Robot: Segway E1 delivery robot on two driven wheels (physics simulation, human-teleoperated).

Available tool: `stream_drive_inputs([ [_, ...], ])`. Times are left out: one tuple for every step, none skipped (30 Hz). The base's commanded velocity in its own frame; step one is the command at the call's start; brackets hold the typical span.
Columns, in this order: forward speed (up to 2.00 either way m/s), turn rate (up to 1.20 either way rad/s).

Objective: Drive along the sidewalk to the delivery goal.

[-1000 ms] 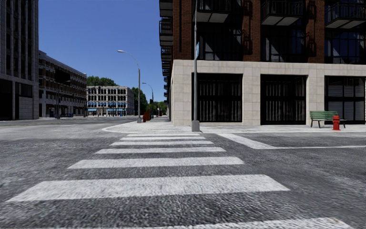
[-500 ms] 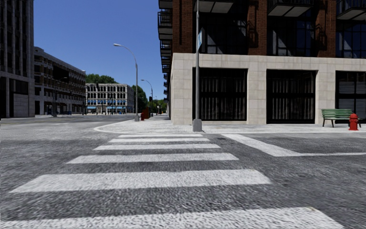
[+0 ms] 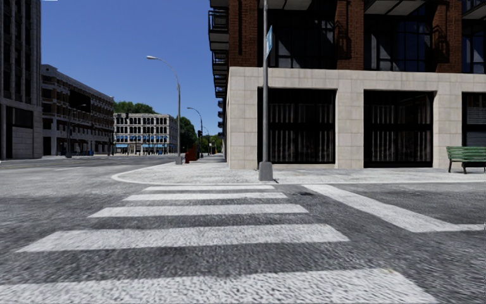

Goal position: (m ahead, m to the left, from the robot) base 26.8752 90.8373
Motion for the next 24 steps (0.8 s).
stream_drive_inputs([
  [1.82, 0.00],
  [1.82, 0.00],
  [1.82, 0.00],
  [1.82, 0.00],
  [1.82, 0.00],
  [1.82, 0.00],
  [1.82, 0.00],
  [1.82, 0.00],
  [1.82, 0.00],
  [1.82, 0.00],
  [1.82, 0.00],
  [1.82, 0.00],
  [1.82, 0.00],
  [1.82, 0.00],
  [1.82, 0.00],
  [1.82, 0.00],
  [1.82, 0.00],
  [1.82, 0.07],
  [1.82, 0.20],
  [1.82, 0.69],
  [1.82, 1.20],
  [1.82, 1.20],
  [1.82, 1.20],
  [1.82, 1.20],
])
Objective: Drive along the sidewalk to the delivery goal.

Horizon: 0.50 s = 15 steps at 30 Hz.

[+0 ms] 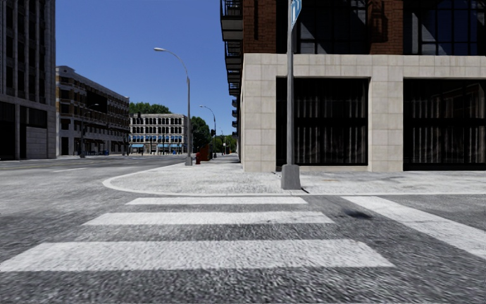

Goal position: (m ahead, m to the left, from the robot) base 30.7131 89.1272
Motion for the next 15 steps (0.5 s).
stream_drive_inputs([
  [1.82, 0.78],
  [1.82, 0.00],
  [1.82, 0.00],
  [1.82, 0.00],
  [1.82, 0.00],
  [1.82, 0.00],
  [1.82, 0.00],
  [1.82, 0.00],
  [1.82, 0.00],
  [1.82, 0.00],
  [1.82, 0.00],
  [1.82, 0.00],
  [1.82, 0.00],
  [1.82, 0.00],
  [1.82, 0.00],
])
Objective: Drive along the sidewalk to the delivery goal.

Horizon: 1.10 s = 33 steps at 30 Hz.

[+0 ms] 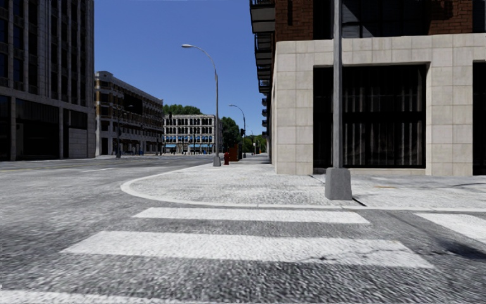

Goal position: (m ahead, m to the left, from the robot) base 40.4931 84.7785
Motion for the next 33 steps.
stream_drive_inputs([
  [1.82, 0.00],
  [1.82, 0.00],
  [1.82, 0.00],
  [1.82, 0.00],
  [1.82, 0.00],
  [1.82, 0.00],
  [1.82, 0.00],
  [1.82, 0.00],
  [1.82, 0.00],
  [1.82, 0.00],
  [1.82, 0.00],
  [1.82, 0.00],
  [1.82, 0.00],
  [1.82, 0.00],
  [1.82, 0.00],
  [1.82, 0.00],
  [1.82, 0.00],
  [1.82, 0.00],
  [1.82, 0.00],
  [1.82, 0.00],
  [1.82, 0.00],
  [1.82, 0.00],
  [1.82, 0.00],
  [1.82, 0.00],
  [1.82, 0.00],
  [1.82, 0.00],
  [1.82, 0.00],
  [1.82, 0.00],
  [1.82, 0.00],
  [1.82, 0.00],
  [1.82, 0.00],
  [1.82, 0.00],
  [1.82, 0.00],
])
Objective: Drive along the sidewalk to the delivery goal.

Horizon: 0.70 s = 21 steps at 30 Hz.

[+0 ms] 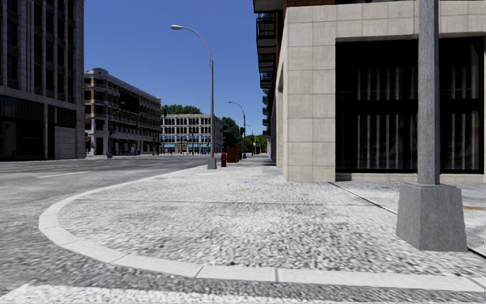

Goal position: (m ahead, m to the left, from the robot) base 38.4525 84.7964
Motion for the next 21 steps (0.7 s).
stream_drive_inputs([
  [1.82, 0.00],
  [1.82, 0.00],
  [1.82, 0.00],
  [1.82, 0.00],
  [1.82, 0.00],
  [1.82, 0.00],
  [1.82, 0.00],
  [1.82, 0.00],
  [1.82, 0.00],
  [1.82, 0.00],
  [1.82, 0.00],
  [1.82, 0.00],
  [1.81, 0.00],
  [1.80, 0.00],
  [1.79, 0.00],
  [1.75, 0.00],
  [1.71, 0.00],
  [1.68, 0.00],
  [1.64, 0.00],
  [1.58, 0.00],
  [1.58, 0.00],
])
